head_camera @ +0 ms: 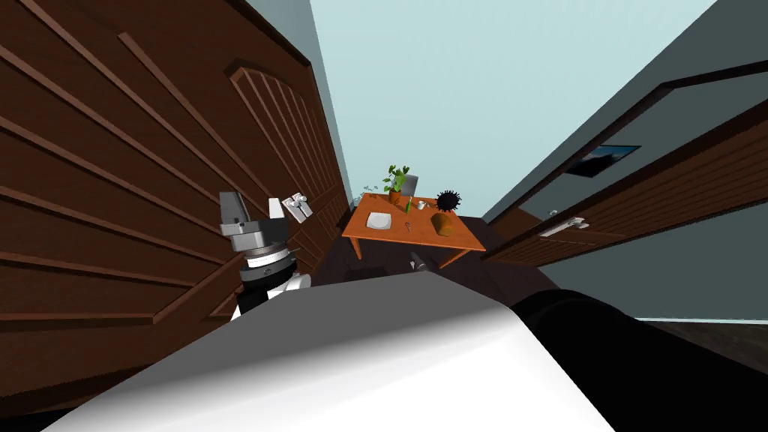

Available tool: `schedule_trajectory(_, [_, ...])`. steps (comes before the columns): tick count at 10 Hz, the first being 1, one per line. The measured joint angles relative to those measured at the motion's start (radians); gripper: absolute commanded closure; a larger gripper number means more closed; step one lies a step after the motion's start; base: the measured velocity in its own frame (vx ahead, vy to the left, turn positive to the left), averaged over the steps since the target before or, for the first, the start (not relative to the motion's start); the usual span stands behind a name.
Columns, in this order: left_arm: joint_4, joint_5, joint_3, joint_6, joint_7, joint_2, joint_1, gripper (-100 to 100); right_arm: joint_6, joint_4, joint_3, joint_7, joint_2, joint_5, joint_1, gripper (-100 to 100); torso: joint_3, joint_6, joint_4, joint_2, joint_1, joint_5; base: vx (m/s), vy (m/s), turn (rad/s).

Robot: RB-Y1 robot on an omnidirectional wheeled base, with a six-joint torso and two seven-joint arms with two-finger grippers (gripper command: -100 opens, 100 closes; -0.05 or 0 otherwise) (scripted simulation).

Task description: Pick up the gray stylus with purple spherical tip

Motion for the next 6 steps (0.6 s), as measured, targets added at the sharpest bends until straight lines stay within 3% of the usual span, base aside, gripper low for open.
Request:
schedule_trajectory(4, [0.0, 0.0, 0.0, 0.0, 0.0, 0.0, 0.0, 0, 0.055, 0.081, 0.059, -0.024, -0.082, -0.054, 0.02, -100, -0.001, 0.0, 0.0, -0.002, -0.002, 0.0, 0.0, 0.019, 0.27])
schedule_trajectory(6, [0.0, 0.0, 0.0, 0.0, 0.0, 0.0, 0.0, 0, 0.073, 0.145, 0.096, -0.033, -0.111, -0.079, 0.003, -100, -0.001, 0.0, 0.0, -0.003, -0.002, 0.0, 0.011, 0.014, 0.282])
